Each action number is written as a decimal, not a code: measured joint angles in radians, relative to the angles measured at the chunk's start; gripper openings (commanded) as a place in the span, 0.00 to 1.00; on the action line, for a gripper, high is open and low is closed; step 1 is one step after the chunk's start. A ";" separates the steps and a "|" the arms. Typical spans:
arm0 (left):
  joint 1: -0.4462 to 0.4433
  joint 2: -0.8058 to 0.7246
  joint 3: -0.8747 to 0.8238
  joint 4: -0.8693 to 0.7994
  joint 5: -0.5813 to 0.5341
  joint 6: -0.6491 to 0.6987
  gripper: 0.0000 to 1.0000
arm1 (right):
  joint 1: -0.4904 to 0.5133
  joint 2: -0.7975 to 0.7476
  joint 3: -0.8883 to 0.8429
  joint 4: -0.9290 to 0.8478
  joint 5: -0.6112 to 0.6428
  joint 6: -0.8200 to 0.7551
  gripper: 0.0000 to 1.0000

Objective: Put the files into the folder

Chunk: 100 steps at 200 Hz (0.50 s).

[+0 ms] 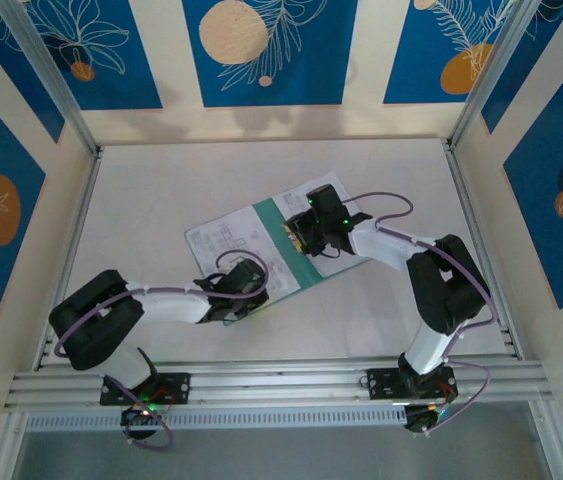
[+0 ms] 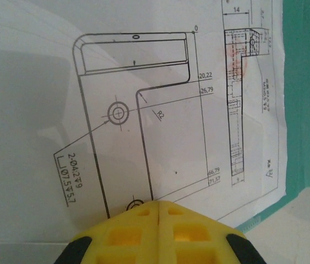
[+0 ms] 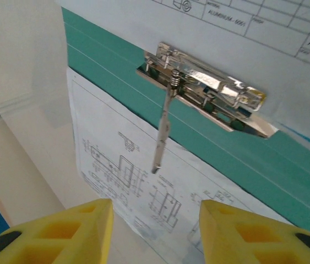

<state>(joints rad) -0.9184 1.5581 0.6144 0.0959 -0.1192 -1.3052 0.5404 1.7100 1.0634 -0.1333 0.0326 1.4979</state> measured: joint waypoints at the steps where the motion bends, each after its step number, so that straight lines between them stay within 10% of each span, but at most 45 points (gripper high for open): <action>1: -0.002 0.002 0.000 0.002 0.000 -0.001 0.00 | -0.001 0.000 0.001 0.000 0.000 0.000 0.46; 100: -0.058 0.055 0.030 0.058 -0.014 -0.033 0.00 | -0.044 0.030 0.003 -0.013 -0.015 -0.008 0.36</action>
<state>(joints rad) -0.9768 1.6135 0.6445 0.1539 -0.1329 -1.3380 0.4965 1.7397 1.0660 -0.1459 0.0174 1.4895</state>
